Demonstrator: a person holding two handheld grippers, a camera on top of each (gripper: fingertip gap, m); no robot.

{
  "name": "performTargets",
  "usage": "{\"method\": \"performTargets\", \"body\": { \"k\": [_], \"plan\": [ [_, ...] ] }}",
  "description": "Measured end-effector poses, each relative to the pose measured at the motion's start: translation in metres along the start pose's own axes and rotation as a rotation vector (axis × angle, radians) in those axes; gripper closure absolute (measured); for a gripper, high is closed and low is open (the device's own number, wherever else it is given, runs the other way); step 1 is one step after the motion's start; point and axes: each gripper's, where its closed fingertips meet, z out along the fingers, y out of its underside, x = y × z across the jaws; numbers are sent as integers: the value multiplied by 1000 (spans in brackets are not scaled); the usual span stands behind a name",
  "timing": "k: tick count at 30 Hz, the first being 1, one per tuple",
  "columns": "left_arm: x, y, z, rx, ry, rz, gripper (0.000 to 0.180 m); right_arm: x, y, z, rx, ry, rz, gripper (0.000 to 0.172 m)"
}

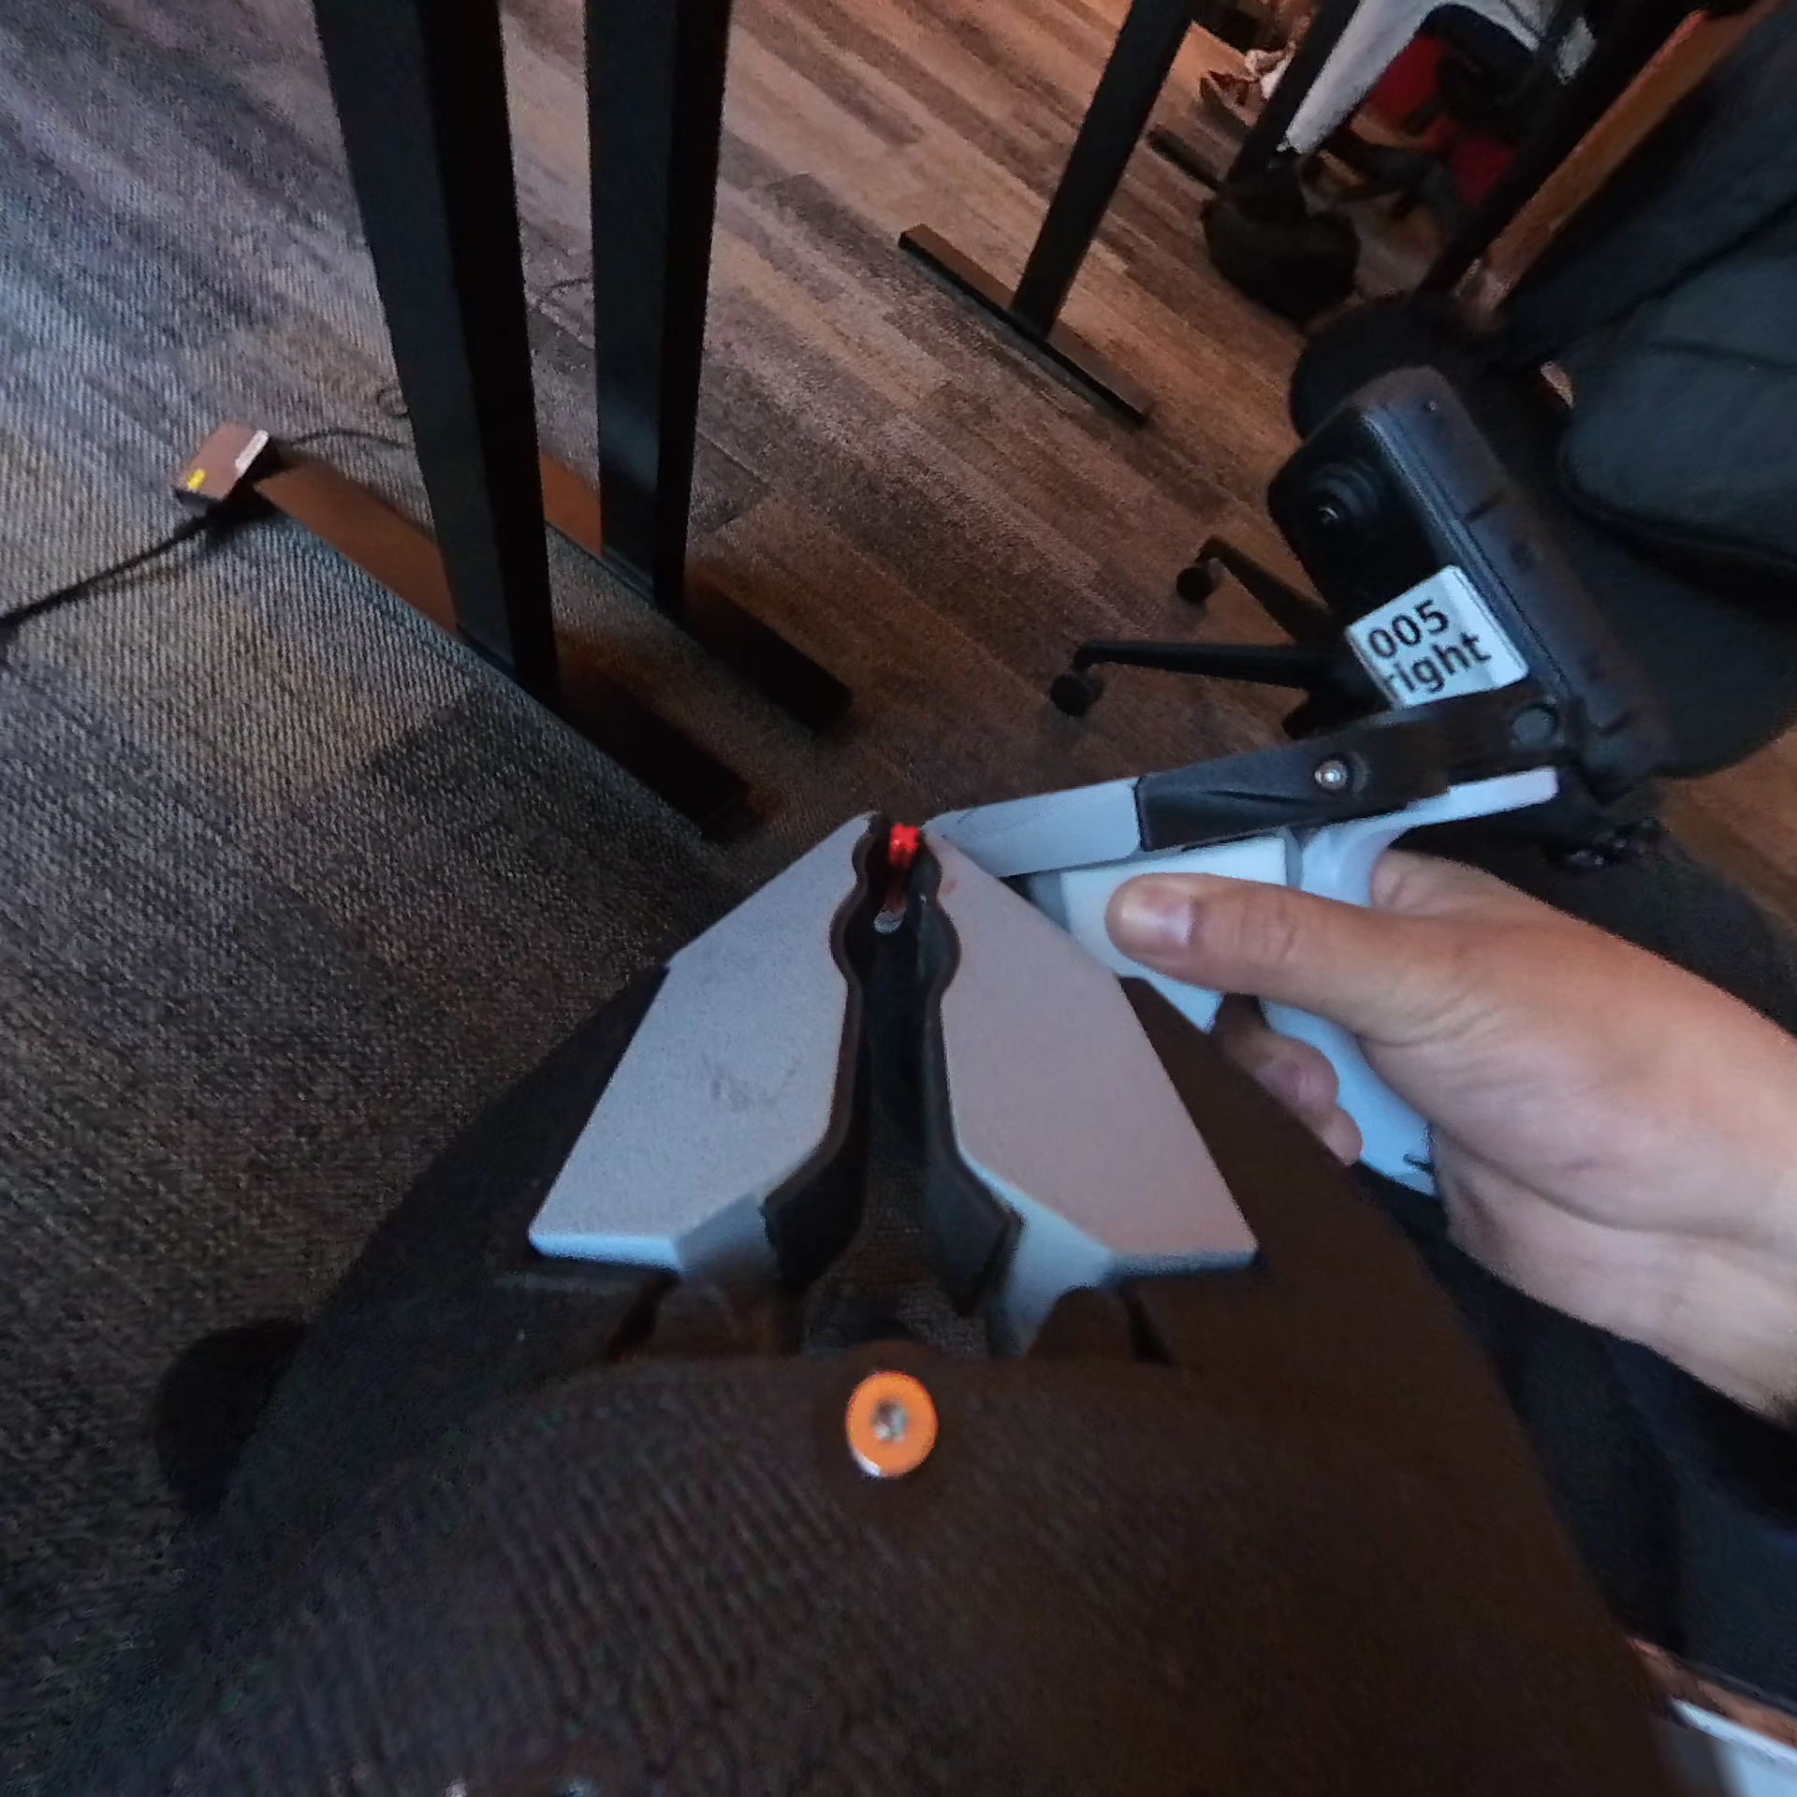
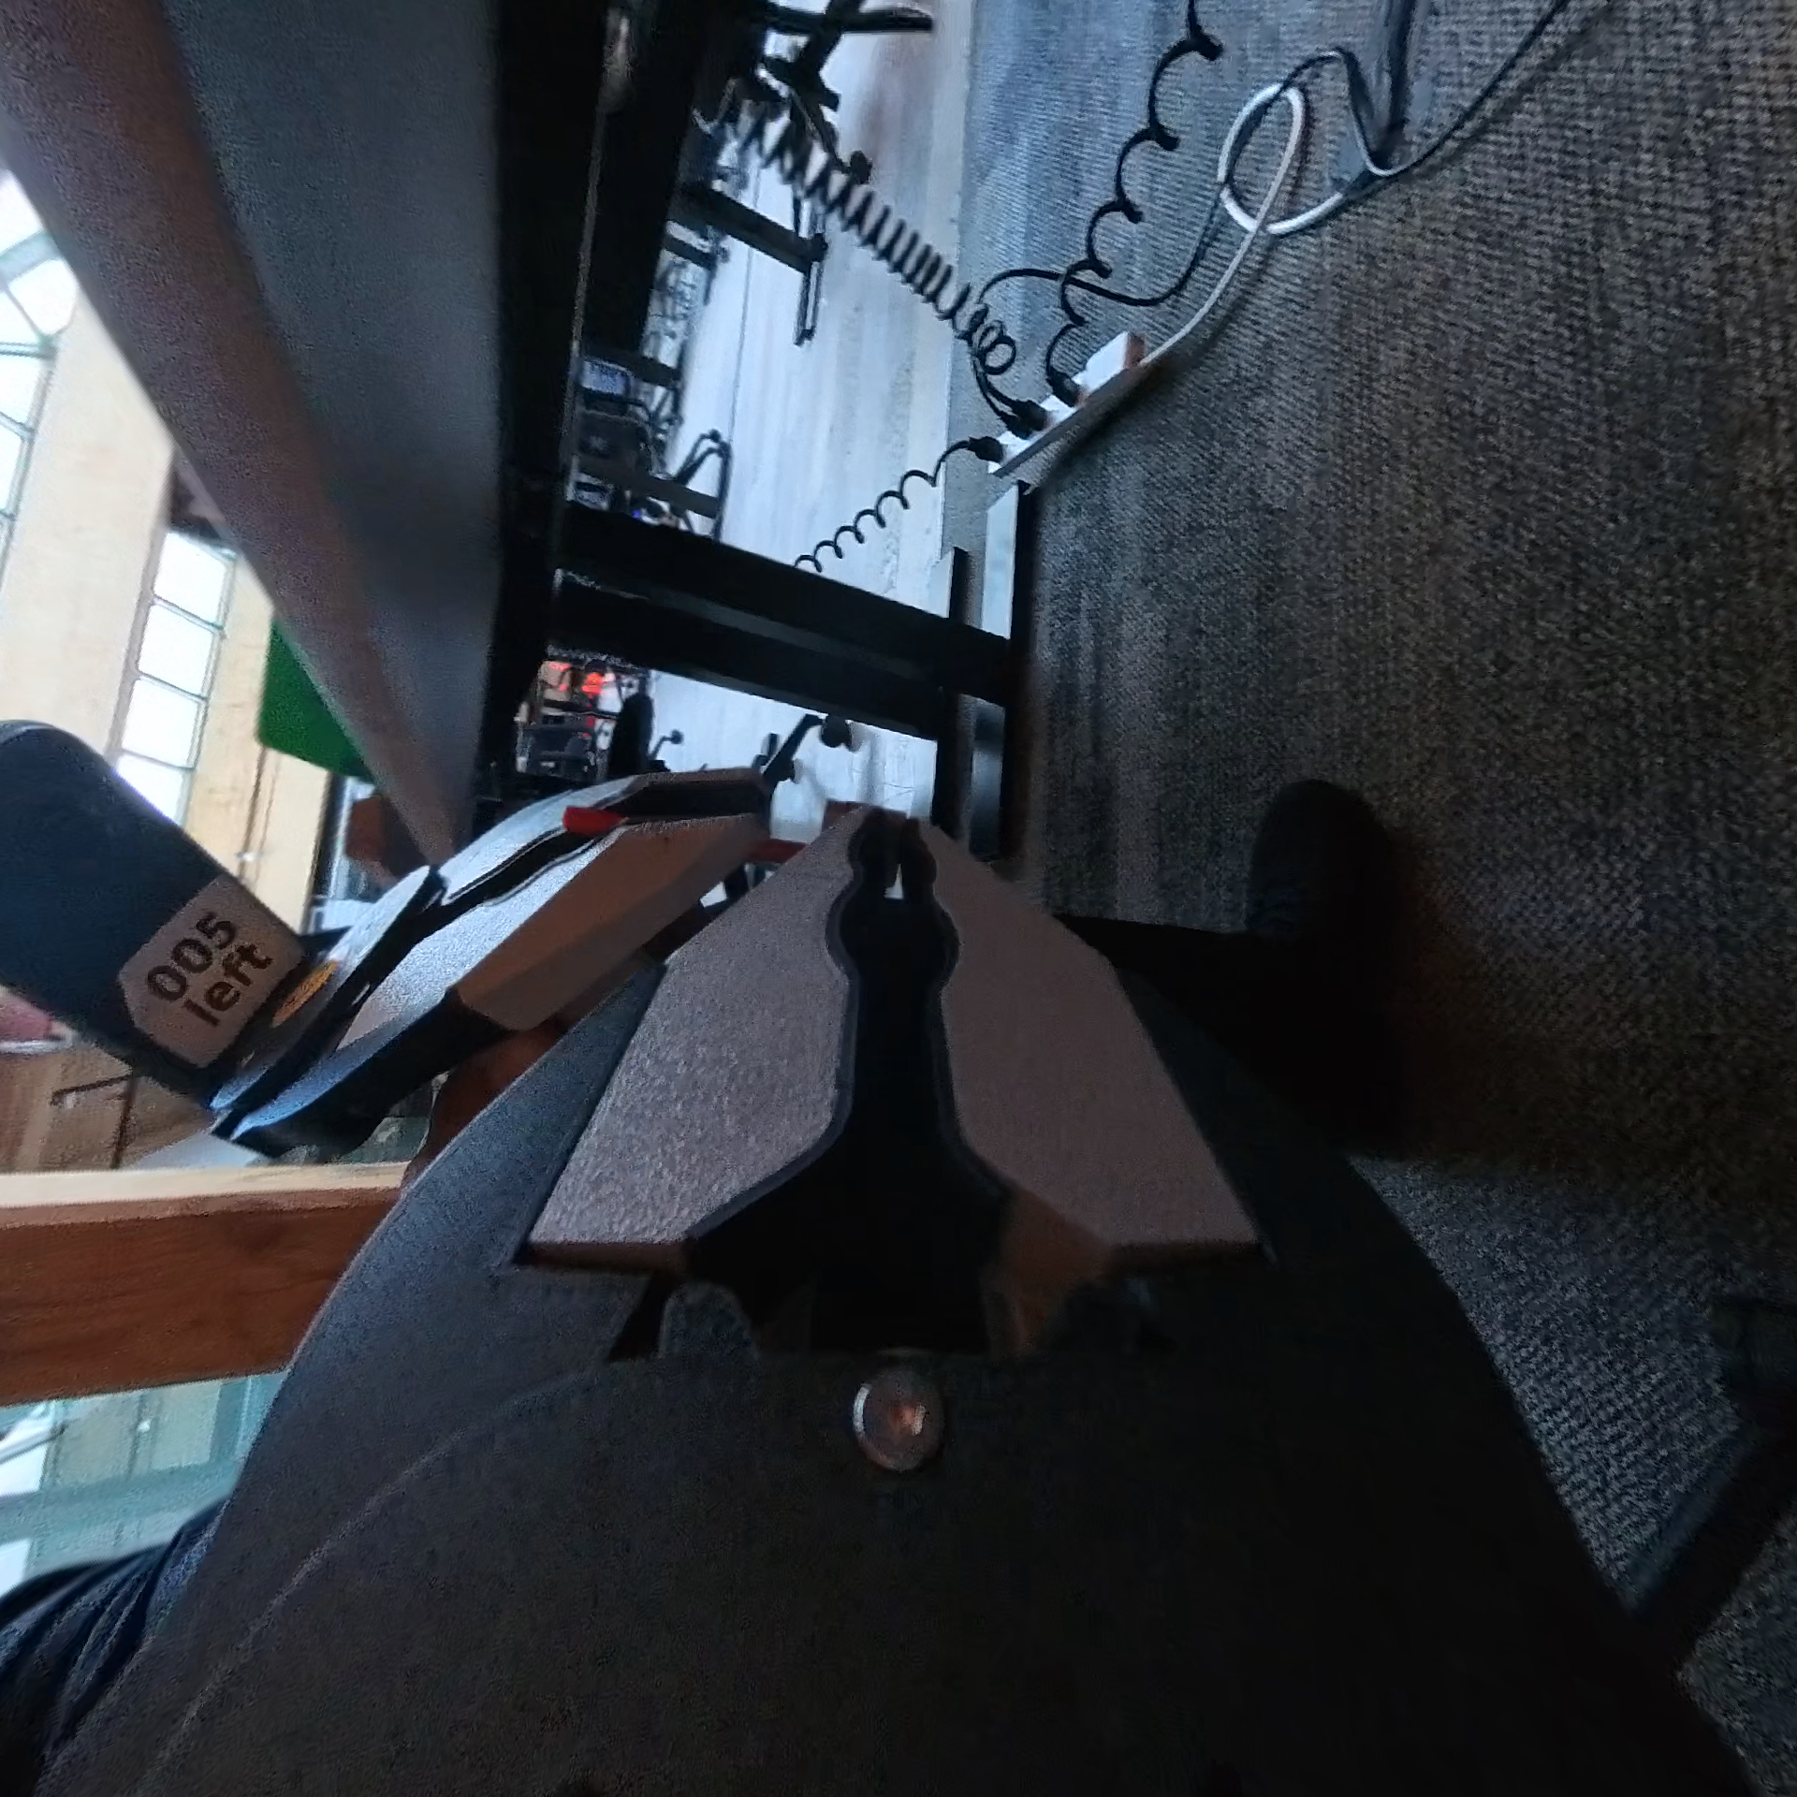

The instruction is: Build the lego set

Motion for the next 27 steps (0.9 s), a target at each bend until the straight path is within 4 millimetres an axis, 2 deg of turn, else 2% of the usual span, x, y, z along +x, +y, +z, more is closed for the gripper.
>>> {"method": "performTargets", "body": {
  "k": [3, 5, 9, 15, 17, 19, 21, 23, 24, 27],
  "plan": [
    [-13, 4, 9, -18, -23, -22, 180, 17, -1, 11, 20, 17, 36, 171],
    [-18, 5, 10, -34, -43, 8, 180, 23, -2, 17, 31, 15, 76, 171],
    [-26, 13, 12, -37, -31, -55, 180, 36, 2, 23, 29, 44, 113, 171],
    [-21, 13, 14, -17, -3, -61, 179, 39, 0, 17, 57, 69, 92, 172],
    [-10, 5, 11, -23, 63, -10, 179, 30, -10, 6, 74, 87, -51, 171],
    [3, 11, 5, -131, 156, 67, 178, 28, -10, -11, 4, 186, -301, 171],
    [6, -2, -12, -90, 157, 171, 180, 41, -16, -37, -58, 366, -551, 172],
    [14, -13, -27, -69, 182, 285, 180, 44, -28, -55, -66, 421, -665, 171],
    [22, -9, -28, -114, 233, 329, 180, 40, -35, -59, -56, 418, -695, 171],
    [26, 19, -17, -341, 237, 393, 155, 35, -45, -64, -97, 485, -934, 171]
  ]
}}
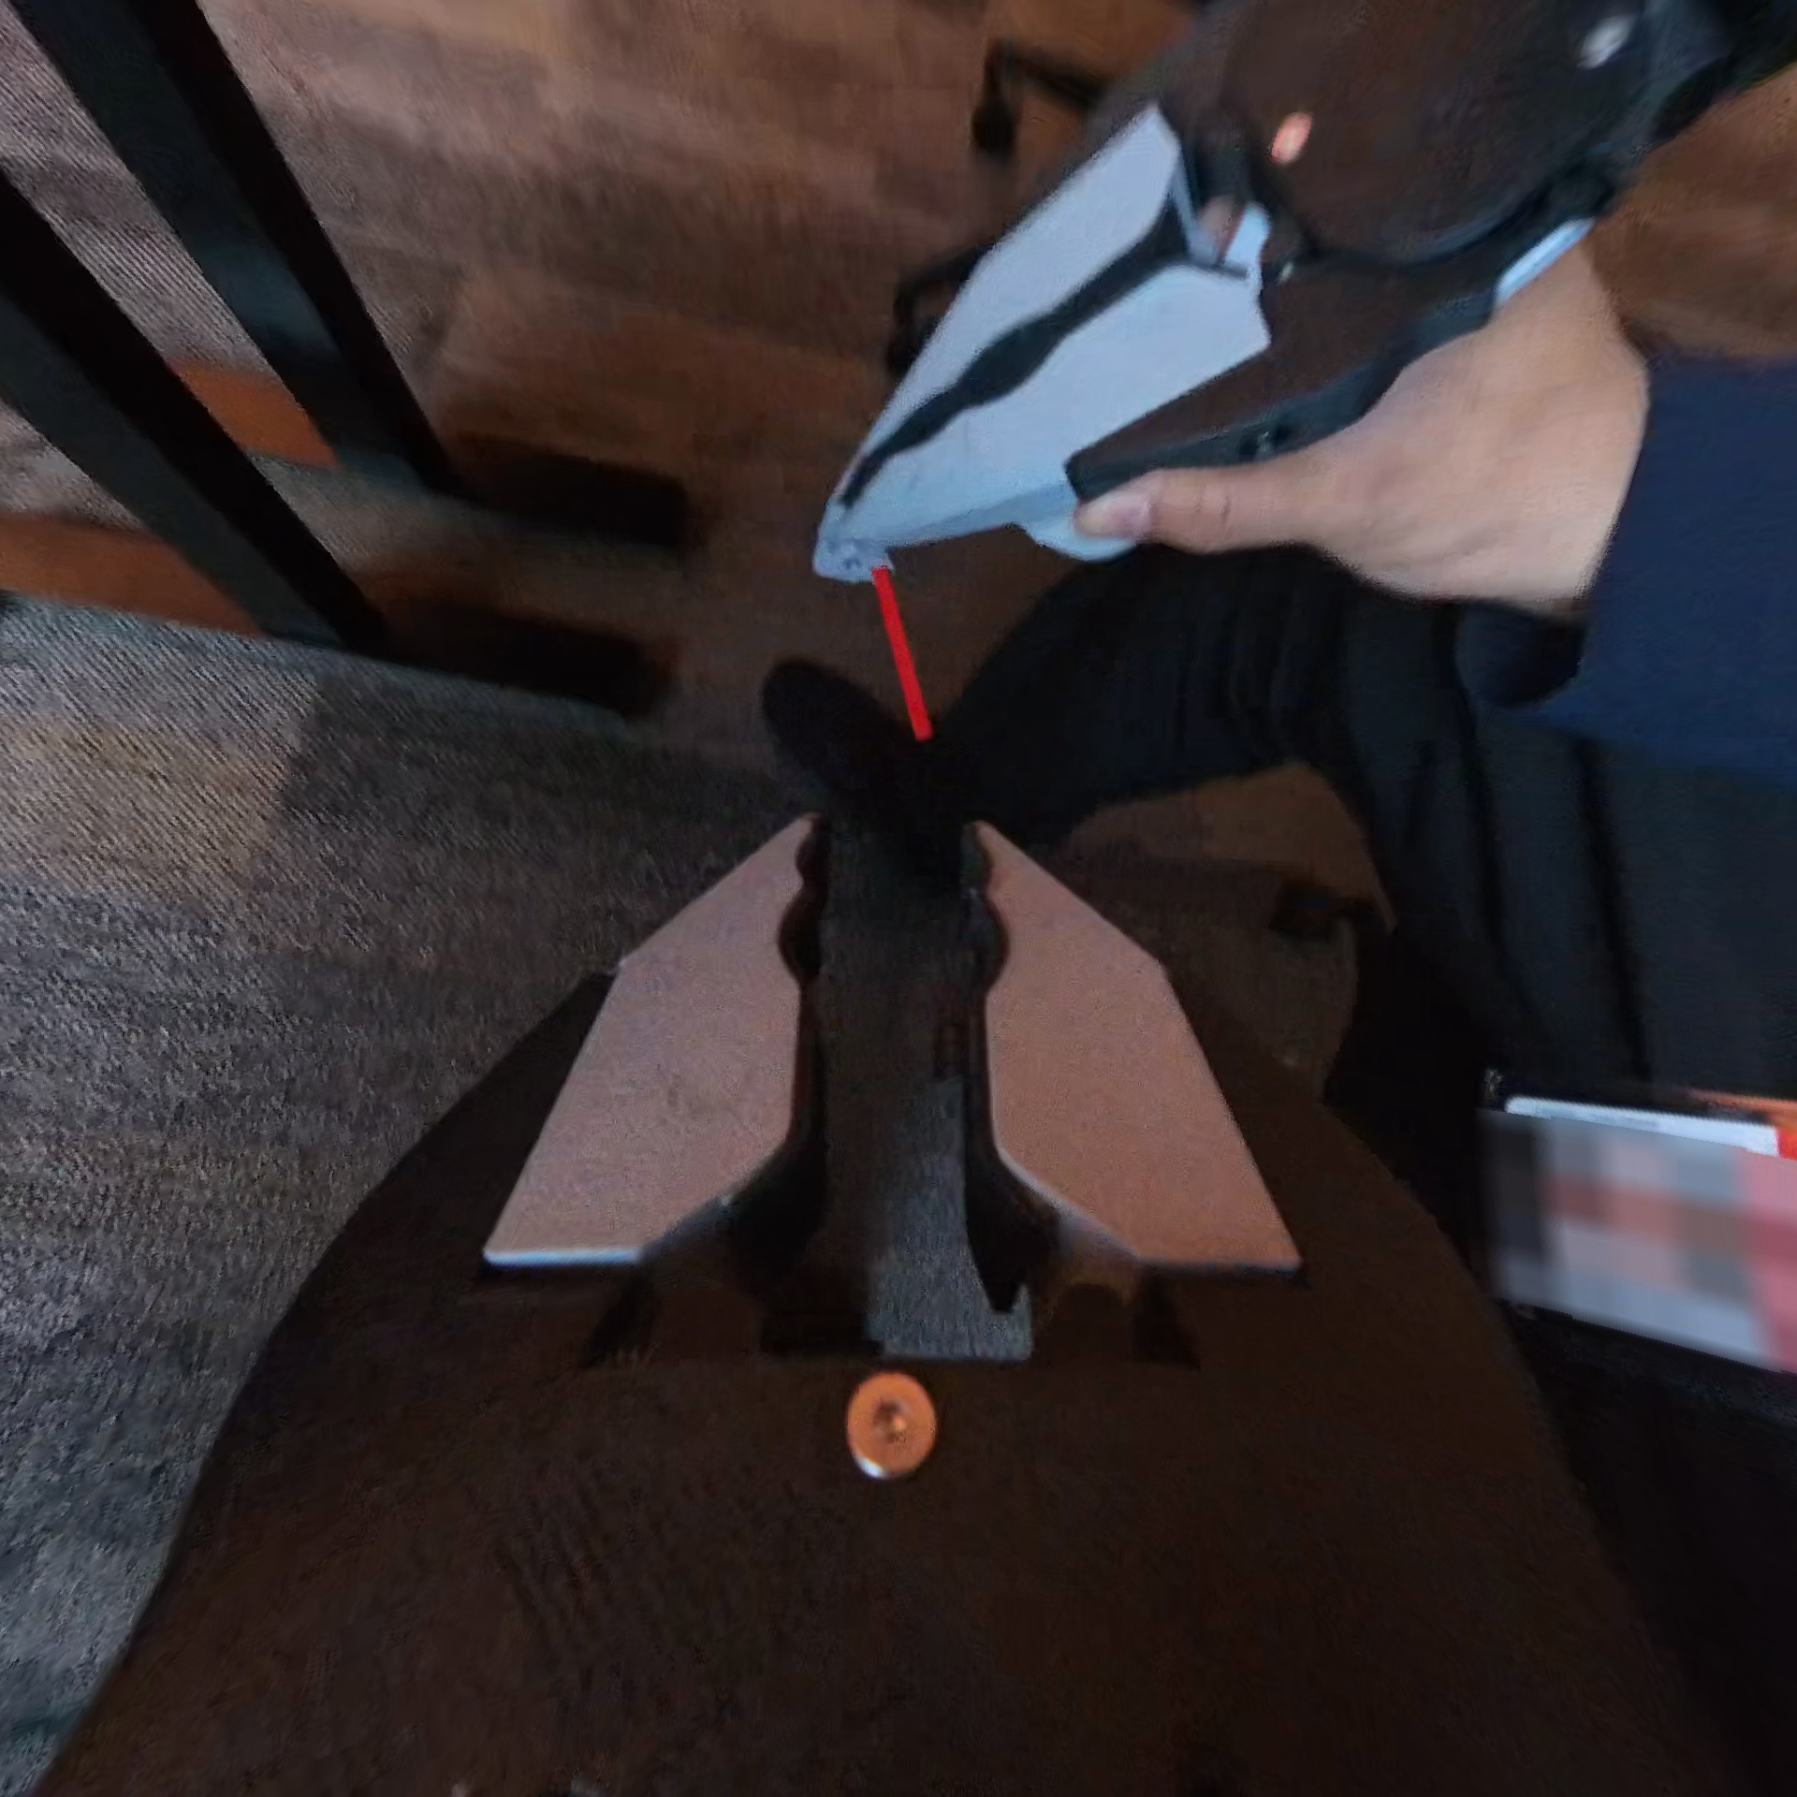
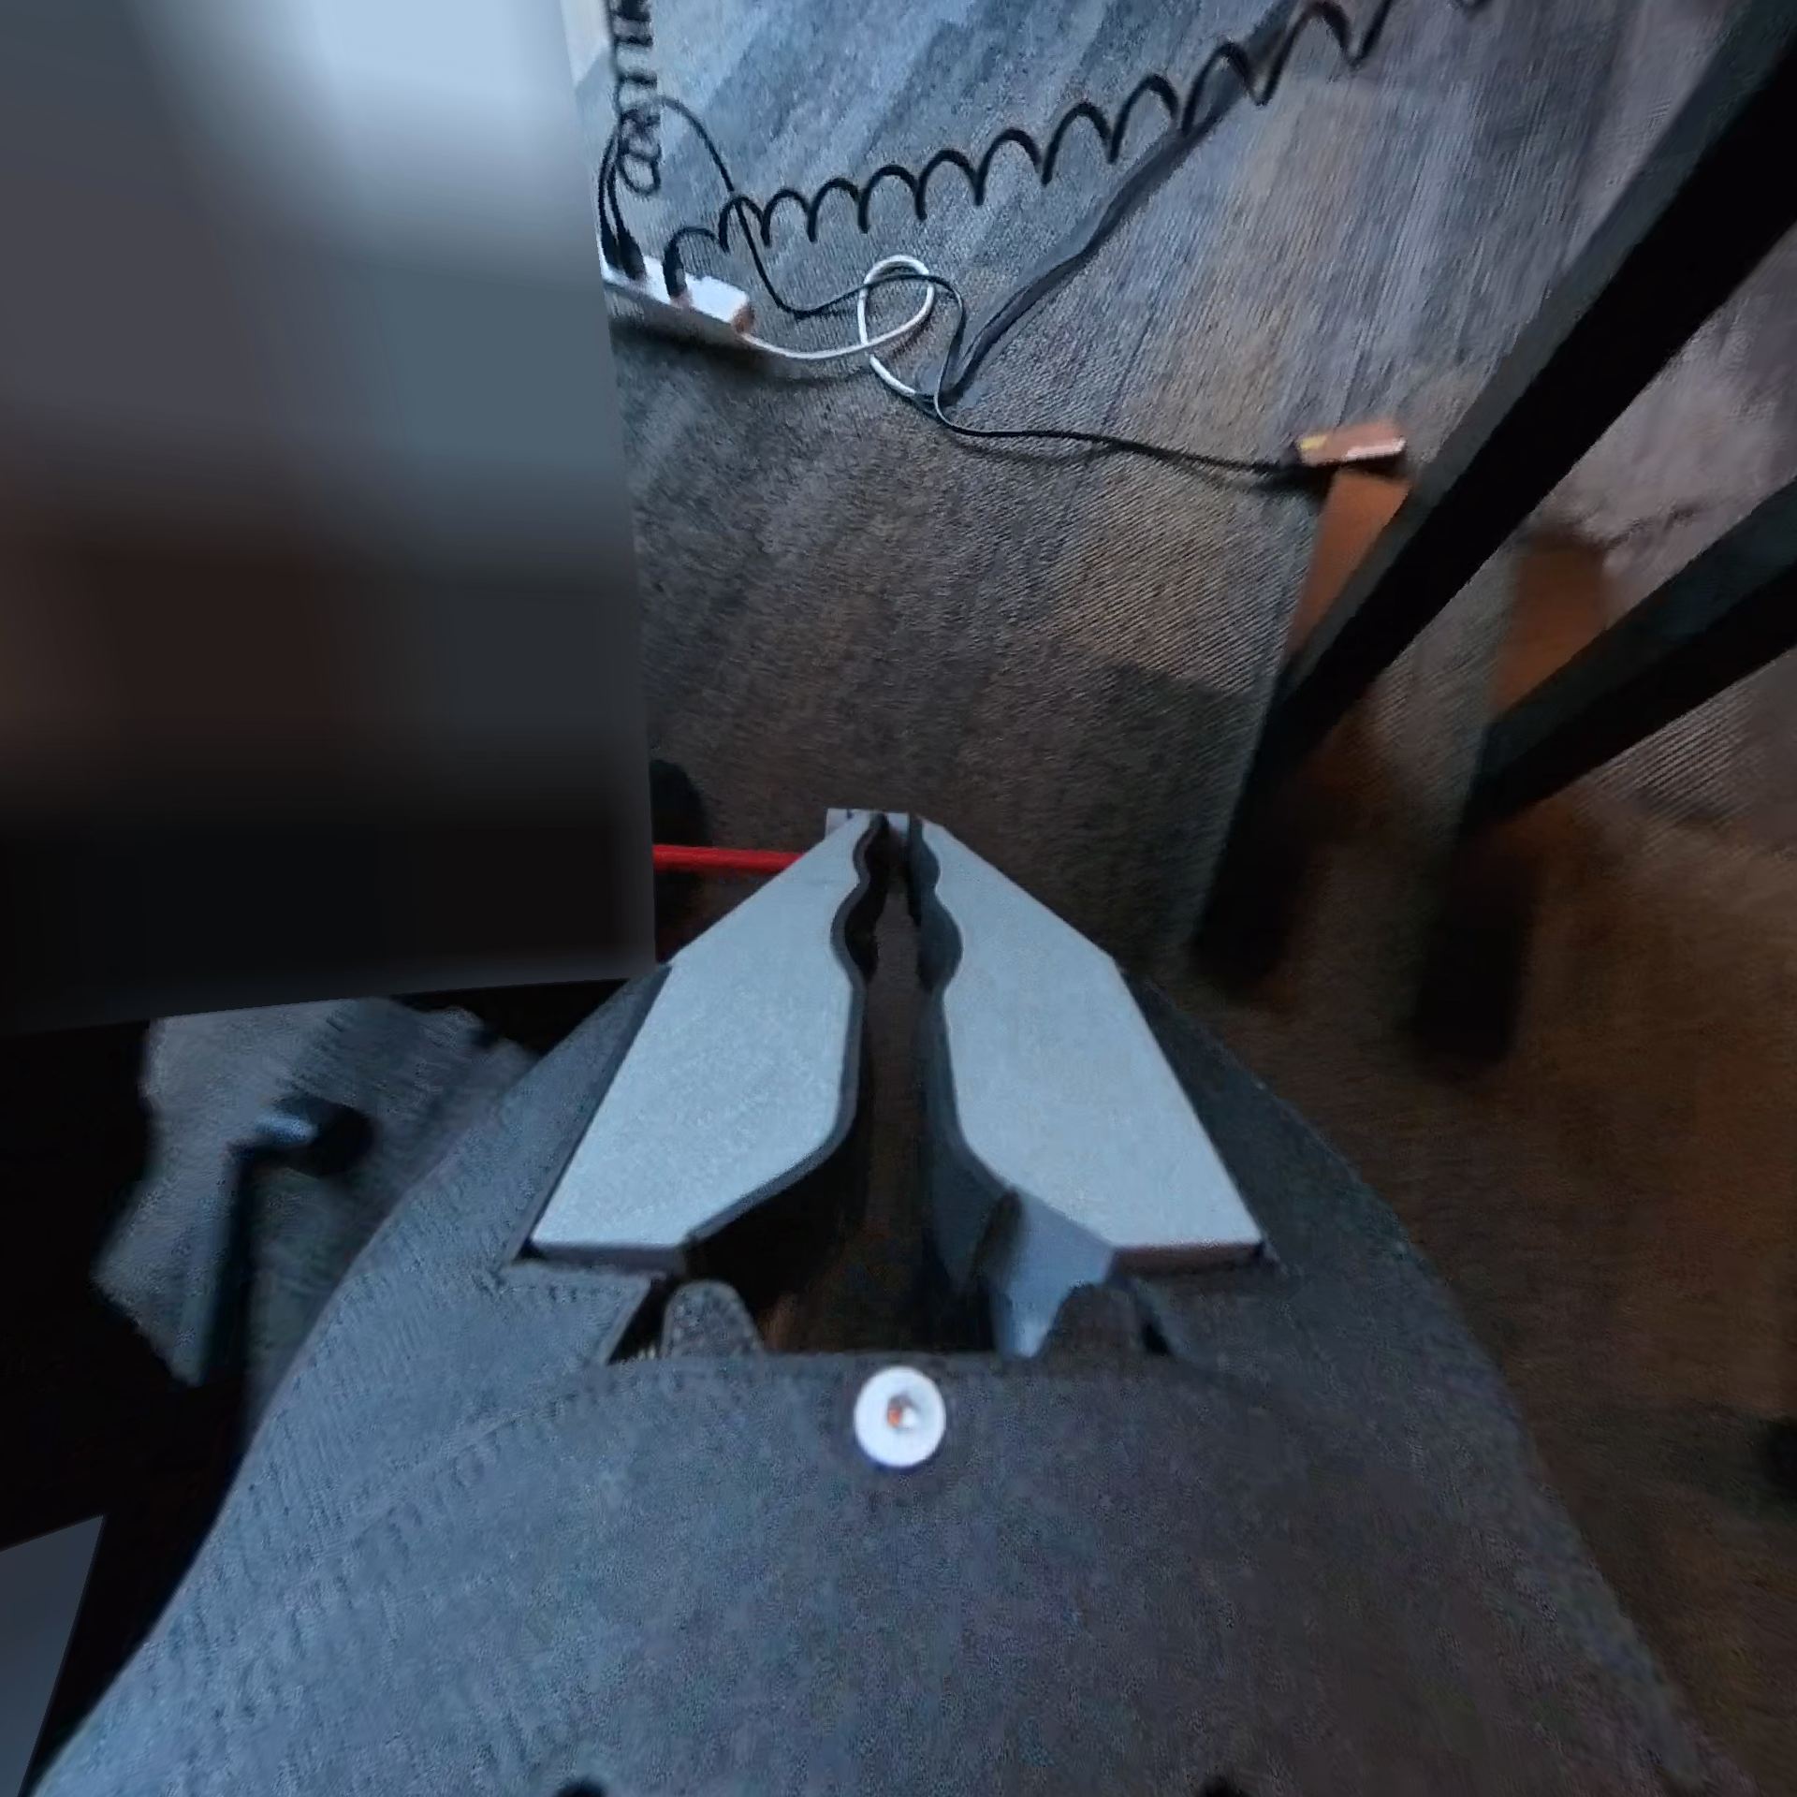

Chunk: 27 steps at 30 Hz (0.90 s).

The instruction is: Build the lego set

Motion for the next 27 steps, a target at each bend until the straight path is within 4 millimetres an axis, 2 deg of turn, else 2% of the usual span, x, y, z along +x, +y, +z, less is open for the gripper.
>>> {"method": "performTargets", "body": {
  "k": [2, 4, 8, 10, 11, 14, 16, 19, 22, 27],
  "plan": [
    [-5, 5, 12, -44, -39, -3, 153, -5, 0, 1, 9, 11, -155, 170],
    [-1, 5, 22, -43, -5, -43, 153, -9, 3, 2, 44, 23, -250, 171],
    [12, 10, 50, -57, 141, -192, 137, -6, -2, 6, 95, 27, -206, 171],
    [13, 9, 60, -32, 202, -260, 145, -10, -6, 7, 126, 12, -214, 171],
    [12, 6, 62, -1, 227, -293, 151, -13, -5, 9, 127, 4, -221, 171],
    [8, -4, 64, 54, 328, -404, 155, -26, -4, 16, 123, -32, -278, 171],
    [-3, 7, 70, 25, 301, -440, 177, -31, -3, 19, 119, -39, -323, 171],
    [-5, 12, 74, 24, 310, -498, 177, -30, 4, 27, 82, -30, -348, 171],
    [-14, 19, 80, 12, 174, -441, 178, -27, 9, 37, 24, 30, -386, 171],
    [-26, 18, 76, 113, 120, -544, 176, -22, 8, 48, 22, -10, -233, 171]
  ]
}}
